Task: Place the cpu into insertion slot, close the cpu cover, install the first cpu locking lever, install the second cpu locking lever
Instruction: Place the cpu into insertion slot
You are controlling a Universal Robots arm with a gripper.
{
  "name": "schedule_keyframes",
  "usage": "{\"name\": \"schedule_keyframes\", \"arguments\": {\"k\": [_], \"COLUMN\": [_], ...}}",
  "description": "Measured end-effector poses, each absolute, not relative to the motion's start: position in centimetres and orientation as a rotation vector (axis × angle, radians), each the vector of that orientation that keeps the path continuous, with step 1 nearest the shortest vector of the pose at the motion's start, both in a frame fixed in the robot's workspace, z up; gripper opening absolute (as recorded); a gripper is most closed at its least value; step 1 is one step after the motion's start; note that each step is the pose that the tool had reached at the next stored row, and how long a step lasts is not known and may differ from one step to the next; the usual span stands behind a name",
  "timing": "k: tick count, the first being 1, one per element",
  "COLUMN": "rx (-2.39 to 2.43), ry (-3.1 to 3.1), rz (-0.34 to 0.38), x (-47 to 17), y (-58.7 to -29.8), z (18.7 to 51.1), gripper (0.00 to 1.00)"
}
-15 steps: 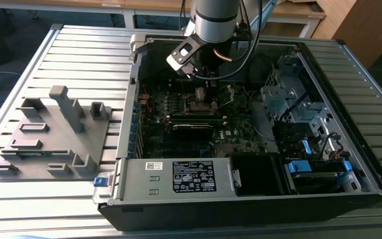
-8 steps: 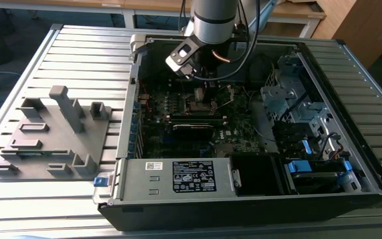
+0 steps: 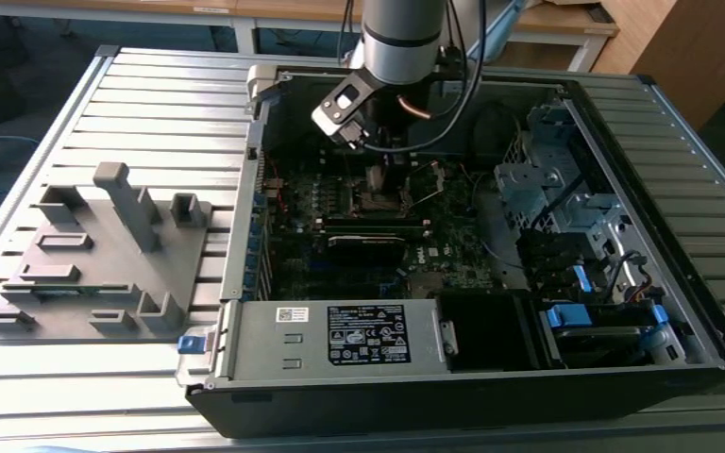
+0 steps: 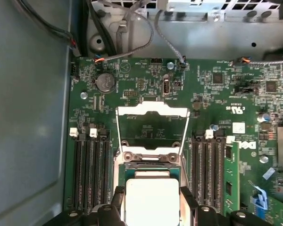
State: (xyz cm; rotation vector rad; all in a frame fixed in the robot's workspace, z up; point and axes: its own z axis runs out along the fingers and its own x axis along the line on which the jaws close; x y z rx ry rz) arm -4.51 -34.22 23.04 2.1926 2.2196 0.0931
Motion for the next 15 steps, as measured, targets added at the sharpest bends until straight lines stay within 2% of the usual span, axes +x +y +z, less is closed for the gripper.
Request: {"name": "schedule_keyframes", "arguments": {"k": [15], "rx": [2.192], "ry": [2.219], "rz": [0.092], "x": [-4.7], "y": [-34.2], "z": [21.8], "gripper": [0.54]}}
